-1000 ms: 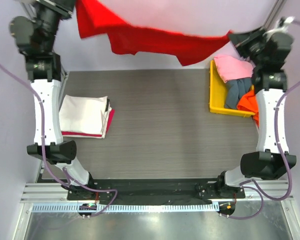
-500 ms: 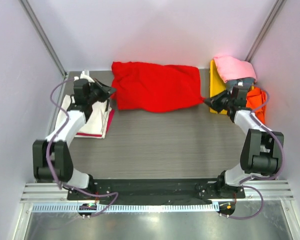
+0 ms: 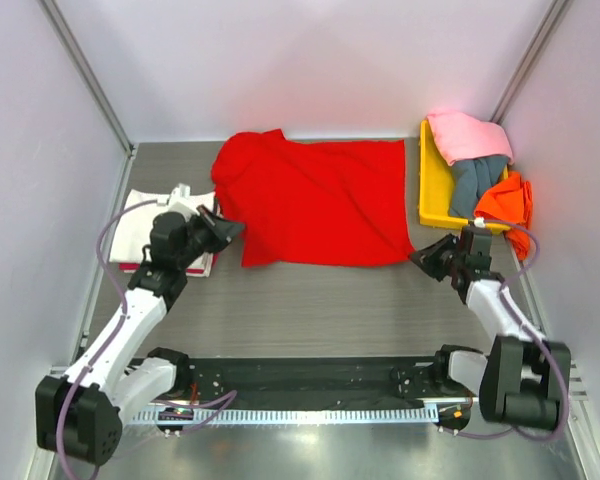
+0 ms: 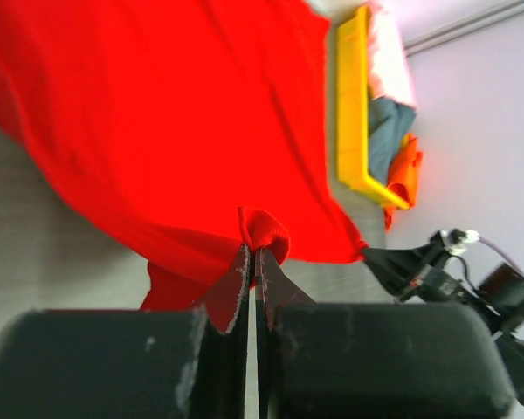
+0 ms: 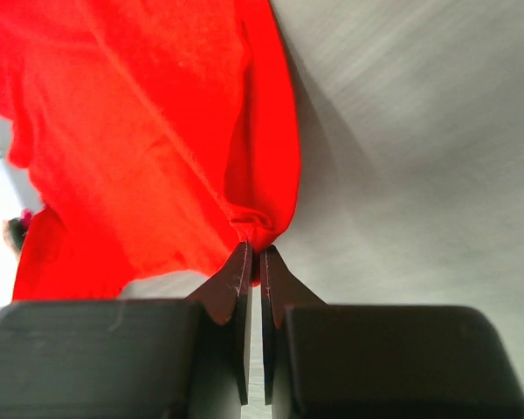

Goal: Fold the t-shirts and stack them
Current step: Flatten the tshirt out, then fold the tshirt

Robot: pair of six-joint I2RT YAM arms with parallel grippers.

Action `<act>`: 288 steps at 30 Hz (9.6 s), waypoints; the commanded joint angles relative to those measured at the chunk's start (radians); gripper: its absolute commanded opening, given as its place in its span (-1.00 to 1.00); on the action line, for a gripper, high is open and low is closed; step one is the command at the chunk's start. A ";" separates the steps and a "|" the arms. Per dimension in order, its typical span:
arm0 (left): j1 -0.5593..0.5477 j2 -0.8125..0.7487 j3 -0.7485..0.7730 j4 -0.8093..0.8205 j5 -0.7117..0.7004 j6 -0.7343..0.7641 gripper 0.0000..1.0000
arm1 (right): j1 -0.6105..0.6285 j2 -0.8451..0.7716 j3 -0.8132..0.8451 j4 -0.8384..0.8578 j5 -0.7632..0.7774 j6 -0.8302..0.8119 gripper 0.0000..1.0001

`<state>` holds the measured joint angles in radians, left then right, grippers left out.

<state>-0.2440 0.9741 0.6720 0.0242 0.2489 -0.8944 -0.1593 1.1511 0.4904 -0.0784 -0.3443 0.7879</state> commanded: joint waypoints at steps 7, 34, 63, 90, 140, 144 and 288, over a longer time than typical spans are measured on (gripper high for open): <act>-0.052 -0.169 -0.179 -0.098 -0.069 -0.037 -0.99 | -0.003 -0.347 -0.061 -0.339 0.338 -0.042 -0.98; -0.025 0.078 0.231 -0.319 -0.204 0.080 -0.99 | 0.083 0.085 0.241 -0.276 0.380 -0.093 -0.98; 0.057 0.604 0.707 -0.265 -0.180 0.120 -1.00 | 0.113 0.406 0.551 -0.248 0.447 0.014 -0.98; 0.126 0.860 0.981 -0.352 -0.151 0.156 -0.99 | 0.122 0.446 0.491 -0.156 0.472 0.180 -0.98; -0.093 0.554 0.449 -0.577 -0.427 0.267 -1.00 | 0.132 -0.123 -0.121 0.103 0.421 0.116 -0.13; -0.095 0.618 0.432 -0.540 -0.450 0.291 -0.99 | 0.132 -0.114 -0.118 0.108 0.418 0.113 -0.14; 0.072 0.247 0.012 -0.438 -0.547 -0.070 -0.99 | 0.133 -0.241 -0.164 -0.170 0.528 0.241 -0.97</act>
<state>-0.1814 1.2858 0.7227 -0.4583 -0.2859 -0.9611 -0.0280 0.9497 0.3119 -0.2142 0.1394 1.0283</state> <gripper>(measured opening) 0.015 0.023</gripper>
